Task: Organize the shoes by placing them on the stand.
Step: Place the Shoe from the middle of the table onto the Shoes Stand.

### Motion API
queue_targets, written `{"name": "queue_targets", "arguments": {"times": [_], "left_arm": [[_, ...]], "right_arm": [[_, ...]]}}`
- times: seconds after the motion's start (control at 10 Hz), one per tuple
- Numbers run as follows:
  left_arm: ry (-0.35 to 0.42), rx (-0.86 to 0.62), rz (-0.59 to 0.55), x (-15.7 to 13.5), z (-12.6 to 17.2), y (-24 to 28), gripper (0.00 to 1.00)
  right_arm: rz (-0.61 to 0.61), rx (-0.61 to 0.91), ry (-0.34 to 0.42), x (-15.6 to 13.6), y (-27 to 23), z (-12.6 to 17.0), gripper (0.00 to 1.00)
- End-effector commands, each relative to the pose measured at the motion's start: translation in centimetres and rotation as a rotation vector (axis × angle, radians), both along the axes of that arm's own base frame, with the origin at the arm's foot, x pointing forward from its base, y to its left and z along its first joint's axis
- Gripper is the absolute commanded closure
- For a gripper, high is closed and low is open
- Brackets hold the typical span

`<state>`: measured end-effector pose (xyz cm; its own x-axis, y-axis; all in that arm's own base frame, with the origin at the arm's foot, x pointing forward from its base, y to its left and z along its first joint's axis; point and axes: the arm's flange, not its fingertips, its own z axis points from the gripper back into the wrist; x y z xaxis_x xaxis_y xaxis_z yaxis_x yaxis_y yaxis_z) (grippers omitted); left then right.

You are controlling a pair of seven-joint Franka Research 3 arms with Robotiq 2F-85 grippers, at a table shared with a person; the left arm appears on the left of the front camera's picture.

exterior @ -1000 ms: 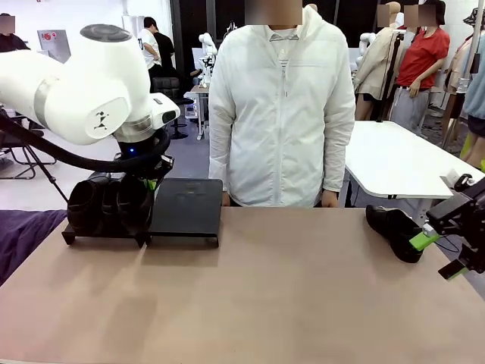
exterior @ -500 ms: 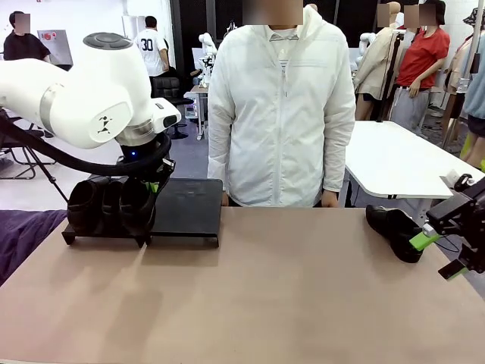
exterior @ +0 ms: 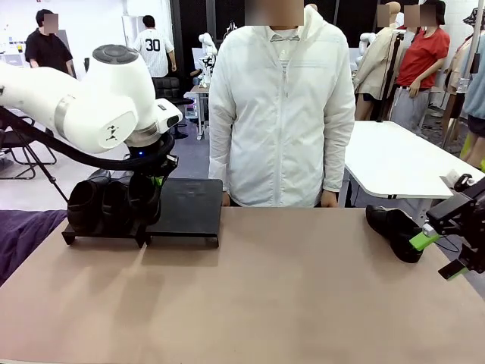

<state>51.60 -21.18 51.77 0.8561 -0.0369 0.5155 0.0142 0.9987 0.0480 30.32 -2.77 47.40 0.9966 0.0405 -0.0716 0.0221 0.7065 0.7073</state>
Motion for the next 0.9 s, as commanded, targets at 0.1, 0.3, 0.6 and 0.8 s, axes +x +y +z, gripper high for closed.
{"name": "queue_targets", "arguments": {"times": [0.1,0.3,0.6,0.8], "left_arm": [[-0.057,0.006,-0.040,4.4,-2.2,-1.1,1.00],[-0.118,0.023,-0.045,6.2,-3.5,-1.5,1.00],[-0.067,0.020,-0.022,8.3,-5.2,-1.7,1.00],[-0.031,0.019,-0.011,8.7,-5.5,-1.8,0.74]], "right_arm": [[-0.007,0.011,0.005,0.1,0.0,0.3,0.00],[-0.007,0.011,0.005,0.1,0.0,0.3,0.00],[-0.007,0.011,0.005,0.1,0.0,0.3,0.00],[-0.007,0.011,0.005,0.1,0.0,0.3,0.00]]}}
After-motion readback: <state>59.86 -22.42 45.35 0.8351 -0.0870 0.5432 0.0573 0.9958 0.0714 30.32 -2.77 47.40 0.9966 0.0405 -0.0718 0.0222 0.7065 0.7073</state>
